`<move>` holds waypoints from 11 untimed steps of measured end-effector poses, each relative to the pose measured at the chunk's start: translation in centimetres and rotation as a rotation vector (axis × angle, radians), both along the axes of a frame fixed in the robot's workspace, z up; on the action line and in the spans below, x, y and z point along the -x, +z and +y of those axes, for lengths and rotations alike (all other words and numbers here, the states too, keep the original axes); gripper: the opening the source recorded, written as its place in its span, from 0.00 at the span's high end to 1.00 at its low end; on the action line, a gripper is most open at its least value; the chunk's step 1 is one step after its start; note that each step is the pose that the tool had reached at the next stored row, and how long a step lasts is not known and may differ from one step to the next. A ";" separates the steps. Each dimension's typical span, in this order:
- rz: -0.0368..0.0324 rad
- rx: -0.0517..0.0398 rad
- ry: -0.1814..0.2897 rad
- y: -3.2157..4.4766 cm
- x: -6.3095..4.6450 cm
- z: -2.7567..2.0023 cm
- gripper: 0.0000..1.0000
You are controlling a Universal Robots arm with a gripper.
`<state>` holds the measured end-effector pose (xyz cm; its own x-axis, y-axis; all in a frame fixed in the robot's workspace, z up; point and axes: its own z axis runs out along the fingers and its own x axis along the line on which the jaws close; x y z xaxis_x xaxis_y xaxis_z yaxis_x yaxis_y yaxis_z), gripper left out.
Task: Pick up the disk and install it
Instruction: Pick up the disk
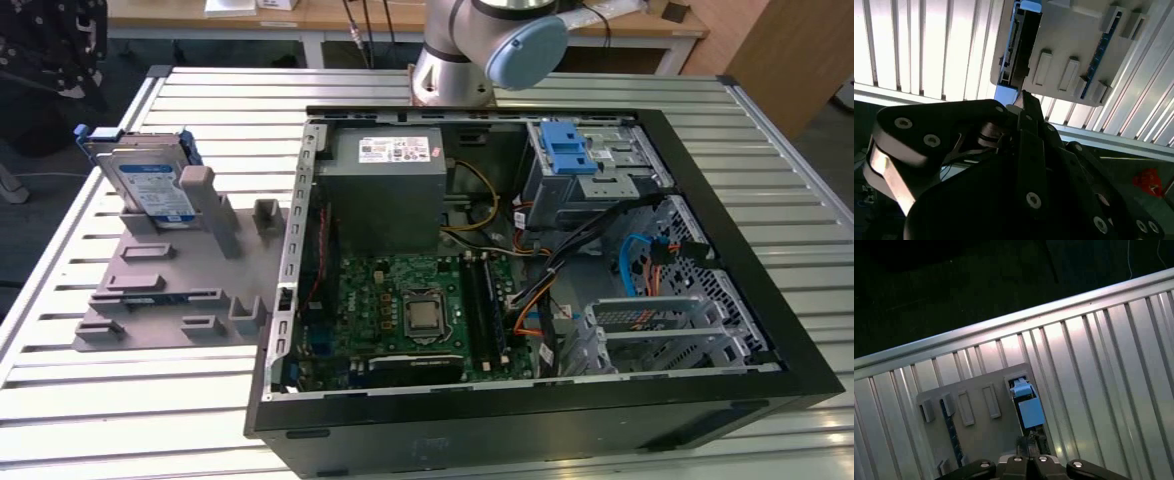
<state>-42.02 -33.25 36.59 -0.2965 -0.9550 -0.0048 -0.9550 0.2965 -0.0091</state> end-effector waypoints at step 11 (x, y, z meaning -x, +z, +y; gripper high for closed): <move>0.0001 0.0032 -0.102 0.00 0.0 0.00 0.89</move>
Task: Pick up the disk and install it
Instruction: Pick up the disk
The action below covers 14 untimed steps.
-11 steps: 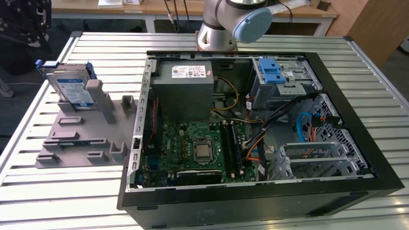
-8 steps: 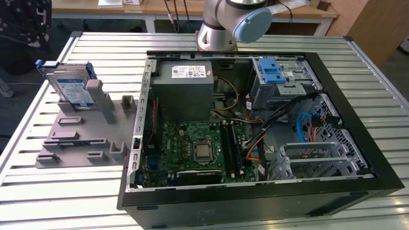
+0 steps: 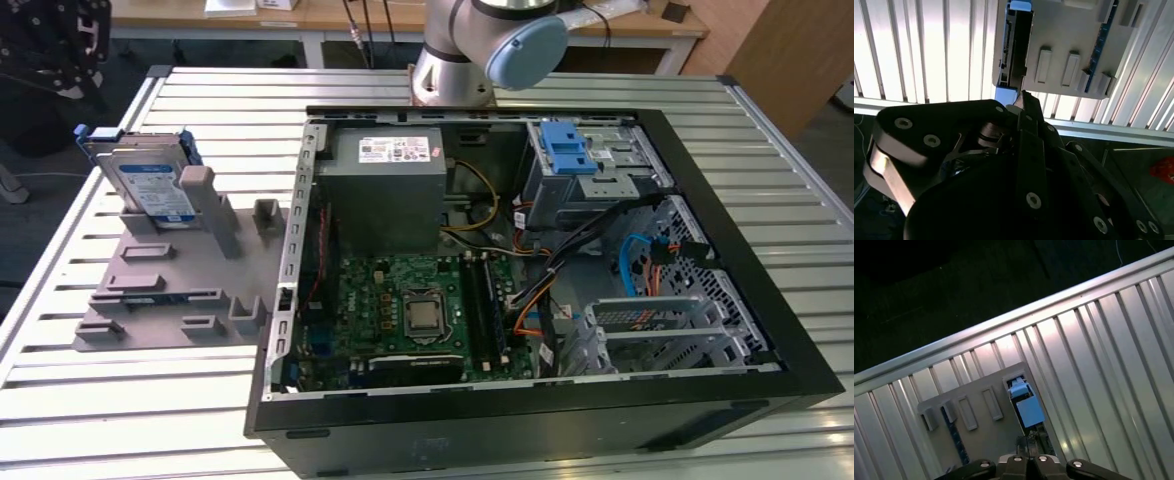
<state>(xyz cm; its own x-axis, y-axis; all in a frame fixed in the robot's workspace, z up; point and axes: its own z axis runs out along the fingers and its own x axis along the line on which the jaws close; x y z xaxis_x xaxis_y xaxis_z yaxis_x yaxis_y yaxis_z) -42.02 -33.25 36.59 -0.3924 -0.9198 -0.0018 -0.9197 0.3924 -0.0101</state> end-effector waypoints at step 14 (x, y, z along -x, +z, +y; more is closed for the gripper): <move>0.0000 0.0033 -0.075 0.00 0.0 0.00 0.89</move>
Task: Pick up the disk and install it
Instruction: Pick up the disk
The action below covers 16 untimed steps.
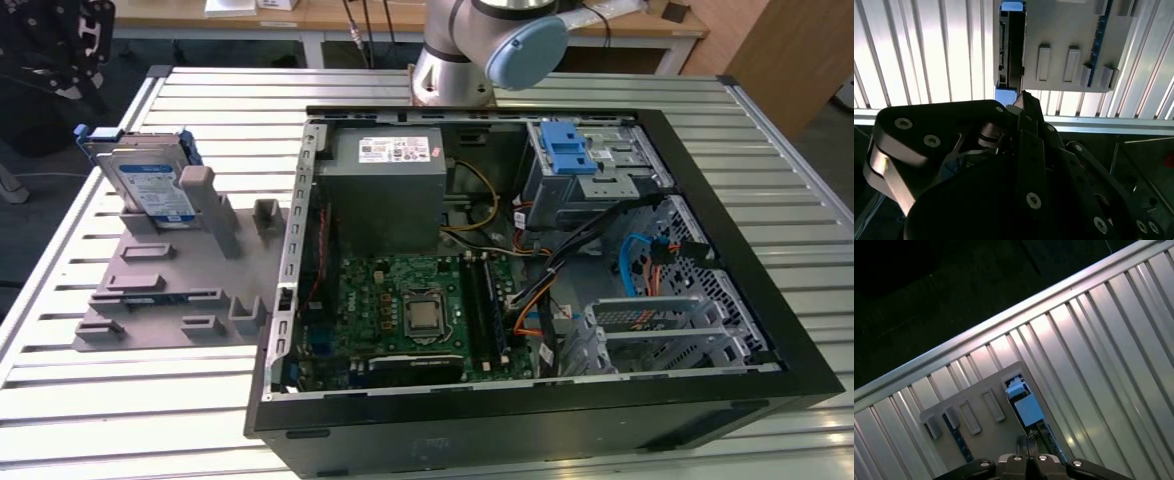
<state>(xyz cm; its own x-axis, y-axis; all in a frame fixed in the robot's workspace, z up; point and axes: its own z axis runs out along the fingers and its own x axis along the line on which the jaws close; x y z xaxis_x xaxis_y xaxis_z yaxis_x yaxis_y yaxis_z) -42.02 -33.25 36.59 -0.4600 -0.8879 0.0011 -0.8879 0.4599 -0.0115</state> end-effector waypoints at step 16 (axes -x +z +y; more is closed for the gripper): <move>0.0000 0.0000 0.177 -0.10 0.4 0.11 0.71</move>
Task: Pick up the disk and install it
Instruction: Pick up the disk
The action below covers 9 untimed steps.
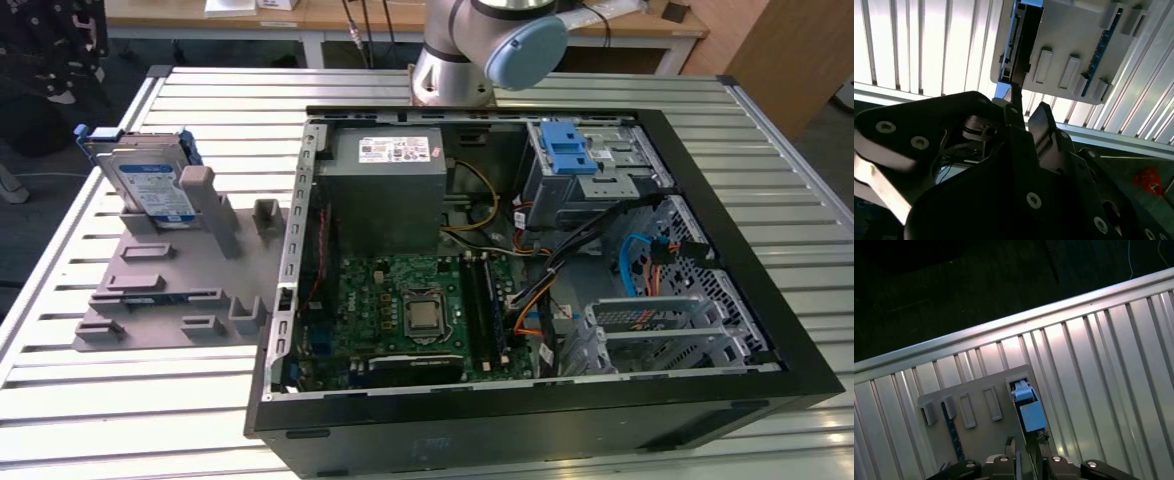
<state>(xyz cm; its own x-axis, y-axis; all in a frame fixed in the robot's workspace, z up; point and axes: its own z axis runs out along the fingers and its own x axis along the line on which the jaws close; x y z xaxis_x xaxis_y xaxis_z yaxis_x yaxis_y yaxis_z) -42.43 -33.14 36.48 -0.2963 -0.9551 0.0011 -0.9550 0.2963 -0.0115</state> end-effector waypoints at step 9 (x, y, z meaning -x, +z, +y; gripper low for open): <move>-0.0003 -0.0001 0.142 -0.26 0.0 0.01 0.47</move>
<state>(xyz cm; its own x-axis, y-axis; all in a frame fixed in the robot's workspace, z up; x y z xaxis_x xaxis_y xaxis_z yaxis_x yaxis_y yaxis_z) -42.48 -33.12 36.22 -0.1582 -0.9874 0.0010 -0.9873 0.1582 -0.0118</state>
